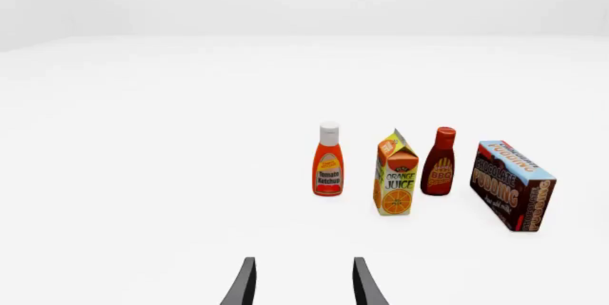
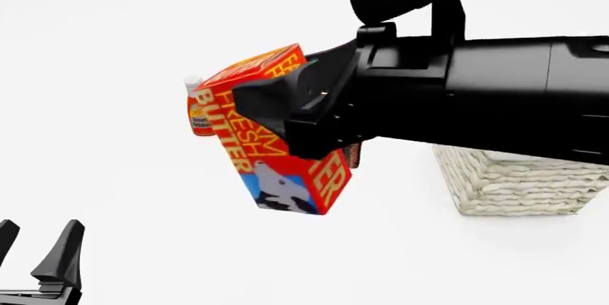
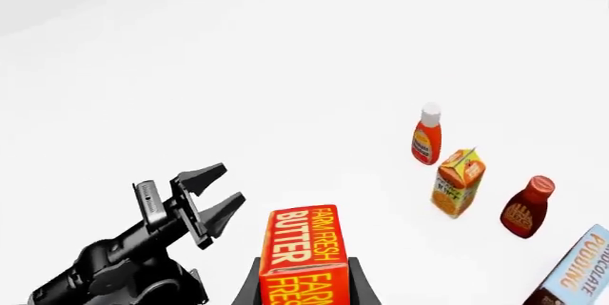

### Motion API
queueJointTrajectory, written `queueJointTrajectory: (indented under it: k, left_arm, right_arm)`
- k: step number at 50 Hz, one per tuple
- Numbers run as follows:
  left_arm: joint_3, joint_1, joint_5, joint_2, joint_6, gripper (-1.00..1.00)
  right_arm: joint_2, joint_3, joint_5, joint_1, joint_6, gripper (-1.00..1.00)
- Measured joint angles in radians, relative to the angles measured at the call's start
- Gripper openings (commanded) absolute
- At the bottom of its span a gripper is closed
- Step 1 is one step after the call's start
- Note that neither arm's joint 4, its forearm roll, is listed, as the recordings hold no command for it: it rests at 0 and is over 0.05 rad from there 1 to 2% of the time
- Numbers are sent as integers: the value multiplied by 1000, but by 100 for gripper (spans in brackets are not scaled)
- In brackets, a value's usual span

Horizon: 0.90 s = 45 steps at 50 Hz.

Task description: Pick the butter and place it in the basket.

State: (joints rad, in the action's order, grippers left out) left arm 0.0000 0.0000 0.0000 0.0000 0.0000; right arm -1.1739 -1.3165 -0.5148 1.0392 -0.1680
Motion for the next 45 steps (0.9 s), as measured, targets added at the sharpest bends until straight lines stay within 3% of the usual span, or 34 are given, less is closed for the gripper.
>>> queueJointTrajectory:
  k: [31,45]
  left_arm:
    - [0,0,0,0,0,100]
    - [0,0,0,0,0,100]
  right_arm:
    - [-5,76,192,-169,-333,-100]
    - [18,77,210,-272,-473,-100]
